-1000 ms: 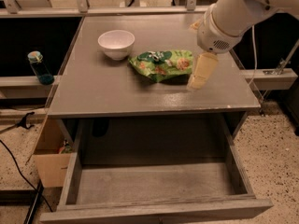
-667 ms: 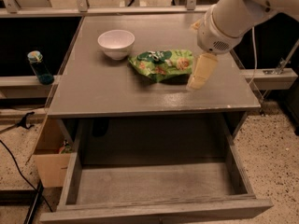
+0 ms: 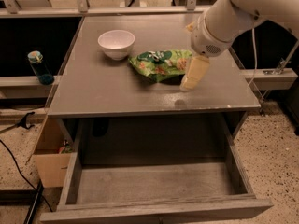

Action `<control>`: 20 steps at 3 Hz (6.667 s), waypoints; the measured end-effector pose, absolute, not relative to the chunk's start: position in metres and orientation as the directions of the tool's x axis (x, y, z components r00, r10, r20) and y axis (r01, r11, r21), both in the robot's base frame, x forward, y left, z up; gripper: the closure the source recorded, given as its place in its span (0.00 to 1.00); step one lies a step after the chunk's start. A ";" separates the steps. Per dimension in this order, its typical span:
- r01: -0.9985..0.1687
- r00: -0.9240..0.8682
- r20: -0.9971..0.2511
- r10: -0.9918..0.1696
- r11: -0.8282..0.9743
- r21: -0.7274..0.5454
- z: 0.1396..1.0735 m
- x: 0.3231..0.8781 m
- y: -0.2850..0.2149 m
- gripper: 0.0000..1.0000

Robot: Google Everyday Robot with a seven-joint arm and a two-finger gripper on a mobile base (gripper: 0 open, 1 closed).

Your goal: Place green rice chip bag into top drawer

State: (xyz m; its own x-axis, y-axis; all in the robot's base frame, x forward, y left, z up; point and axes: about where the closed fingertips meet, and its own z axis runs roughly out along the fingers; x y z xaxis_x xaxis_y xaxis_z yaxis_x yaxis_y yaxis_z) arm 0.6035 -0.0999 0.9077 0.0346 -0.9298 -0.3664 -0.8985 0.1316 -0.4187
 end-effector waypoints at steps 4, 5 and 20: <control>-0.890 0.083 -0.400 -0.913 0.112 -0.441 0.876 0.668 -0.069 0.00; -0.898 0.068 -0.385 -0.921 0.111 -0.425 0.860 0.681 -0.071 0.00; -0.933 -0.006 -0.535 -0.845 0.198 -0.301 0.949 0.463 -0.136 1.00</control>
Offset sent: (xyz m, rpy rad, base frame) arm 0.0471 0.0232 -0.0194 0.0598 -0.0446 0.0213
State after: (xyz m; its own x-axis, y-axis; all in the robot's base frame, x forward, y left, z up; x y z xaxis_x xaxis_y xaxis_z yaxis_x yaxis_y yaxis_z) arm 0.4626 -0.1360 0.9486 -0.0064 -0.8450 -0.5347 -0.9329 0.1976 -0.3011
